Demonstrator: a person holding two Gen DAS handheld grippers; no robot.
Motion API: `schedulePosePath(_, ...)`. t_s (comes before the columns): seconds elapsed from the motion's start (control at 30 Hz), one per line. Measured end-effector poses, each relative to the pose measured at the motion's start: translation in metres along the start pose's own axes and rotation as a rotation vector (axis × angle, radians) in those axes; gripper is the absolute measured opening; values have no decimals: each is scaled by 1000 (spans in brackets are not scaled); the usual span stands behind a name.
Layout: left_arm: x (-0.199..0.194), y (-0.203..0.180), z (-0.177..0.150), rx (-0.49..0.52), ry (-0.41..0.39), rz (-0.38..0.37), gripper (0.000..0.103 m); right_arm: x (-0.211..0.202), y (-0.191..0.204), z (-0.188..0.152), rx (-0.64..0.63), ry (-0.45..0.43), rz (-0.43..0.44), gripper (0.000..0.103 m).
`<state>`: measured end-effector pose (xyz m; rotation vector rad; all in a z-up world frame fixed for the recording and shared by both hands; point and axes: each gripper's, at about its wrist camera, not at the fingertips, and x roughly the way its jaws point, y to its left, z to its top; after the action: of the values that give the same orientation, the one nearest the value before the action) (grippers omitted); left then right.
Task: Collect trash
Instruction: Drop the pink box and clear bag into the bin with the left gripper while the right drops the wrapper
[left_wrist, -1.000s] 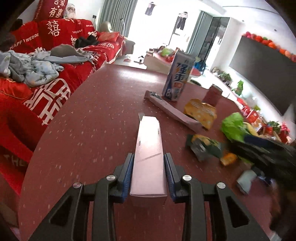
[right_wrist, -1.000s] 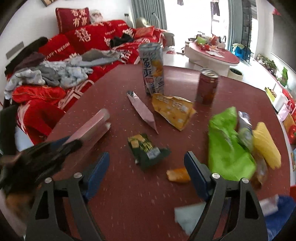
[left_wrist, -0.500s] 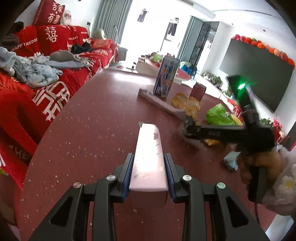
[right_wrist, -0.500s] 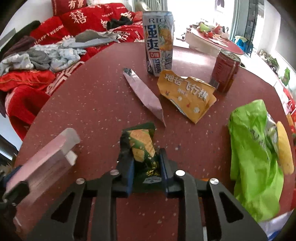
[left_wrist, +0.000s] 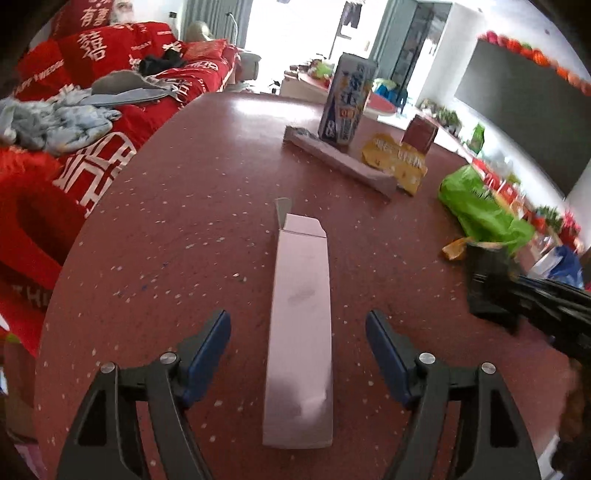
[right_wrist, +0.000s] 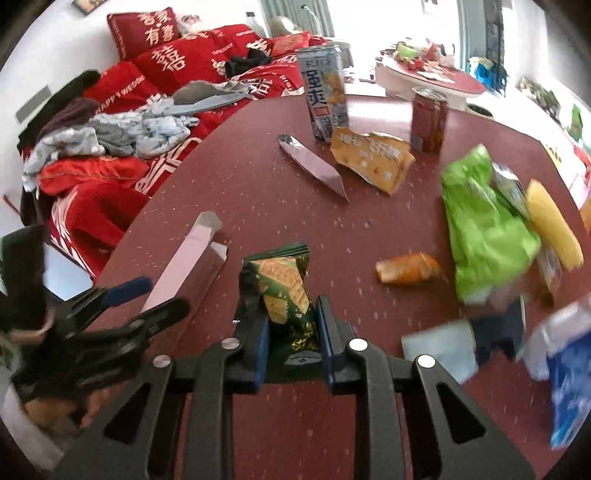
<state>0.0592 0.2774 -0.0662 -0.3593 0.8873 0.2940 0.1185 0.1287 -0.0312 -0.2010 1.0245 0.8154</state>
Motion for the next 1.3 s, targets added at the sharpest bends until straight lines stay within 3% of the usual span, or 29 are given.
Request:
schedulePosePath(0.2, 5, -14, -2, 64, 5, 23, 103, -38, -16, -23, 49, -47, -3, 25)
schedulePosePath(0.53, -54, -74, -10, 149, -105, -137, 103, -116, -59, -62, 165, -182, -22, 25)
schedulePosePath(0.73, -86, -146, -10, 245, -140, -288, 103, -161, -95, -91, 249, -262, -66, 25)
schedulePosePath(0.97, -111, -245, -14, 380, -147, -466, 103, -213, -161, -132, 385, -340, -180, 25)
schedulePosePath(1.3, -109, -400, -28, 571, -93, -620, 103, -261, -276, -187, 640, -387, -378, 25)
